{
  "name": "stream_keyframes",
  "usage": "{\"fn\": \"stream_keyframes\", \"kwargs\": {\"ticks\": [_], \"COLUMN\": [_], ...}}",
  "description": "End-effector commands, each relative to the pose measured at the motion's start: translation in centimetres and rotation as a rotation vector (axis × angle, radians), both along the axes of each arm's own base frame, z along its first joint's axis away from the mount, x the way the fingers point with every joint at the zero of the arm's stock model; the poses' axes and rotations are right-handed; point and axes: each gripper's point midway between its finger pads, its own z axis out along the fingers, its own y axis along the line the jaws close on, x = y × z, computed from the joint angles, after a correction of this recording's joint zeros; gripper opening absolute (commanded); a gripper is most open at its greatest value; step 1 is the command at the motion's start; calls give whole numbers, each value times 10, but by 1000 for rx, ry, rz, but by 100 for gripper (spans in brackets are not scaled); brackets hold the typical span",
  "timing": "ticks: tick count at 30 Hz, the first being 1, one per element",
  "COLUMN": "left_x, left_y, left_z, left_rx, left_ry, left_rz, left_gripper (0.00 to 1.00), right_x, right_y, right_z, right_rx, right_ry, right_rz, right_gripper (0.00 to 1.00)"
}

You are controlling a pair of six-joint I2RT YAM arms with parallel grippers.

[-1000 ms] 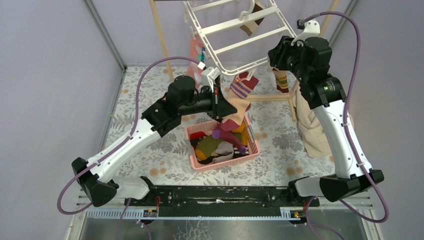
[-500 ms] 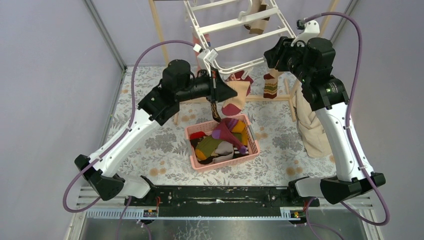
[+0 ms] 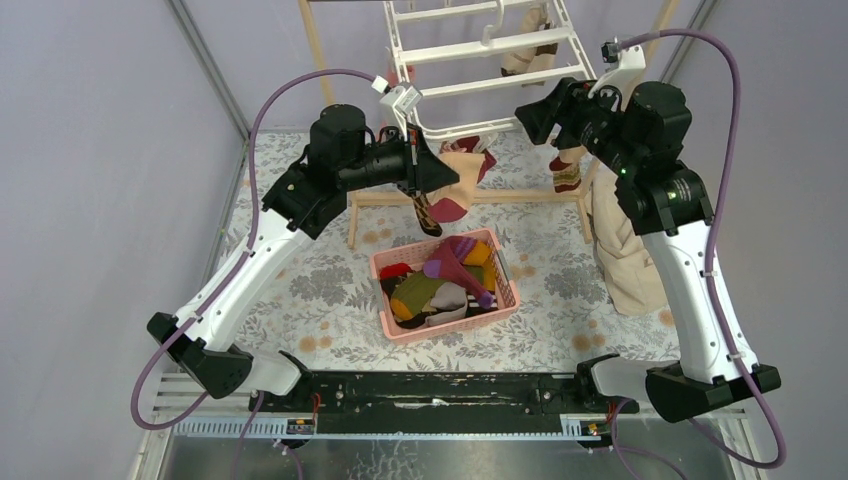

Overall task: Remove the socks clipped to the hanger
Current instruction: Remove the sock from the hanger.

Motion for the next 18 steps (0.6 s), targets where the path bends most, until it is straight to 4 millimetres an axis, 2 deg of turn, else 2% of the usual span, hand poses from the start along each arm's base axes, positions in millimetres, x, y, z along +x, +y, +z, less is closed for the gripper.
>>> {"fn": "stream_keyframes", "kwargs": {"ticks": [1, 6, 11, 18], "left_x": [-8, -7, -8, -11], "left_y": [7, 9, 10, 12], "left_z": [20, 21, 23, 25], "left_rx": [-10, -2, -3, -6], "left_ry": [-51, -56, -58, -60], "left_rz": [-25, -26, -32, -39], "left_gripper": [7, 7, 7, 7], "right_x": [-29, -40, -46, -29], "right_y": [18, 27, 36, 21], "right_z": [16, -5, -11, -17], "right_rx": [68, 121, 179, 104], "right_ry": [-25, 21, 45, 36], "right_rz": [140, 201, 253, 142], "right_gripper": [70, 72, 72, 72]}}
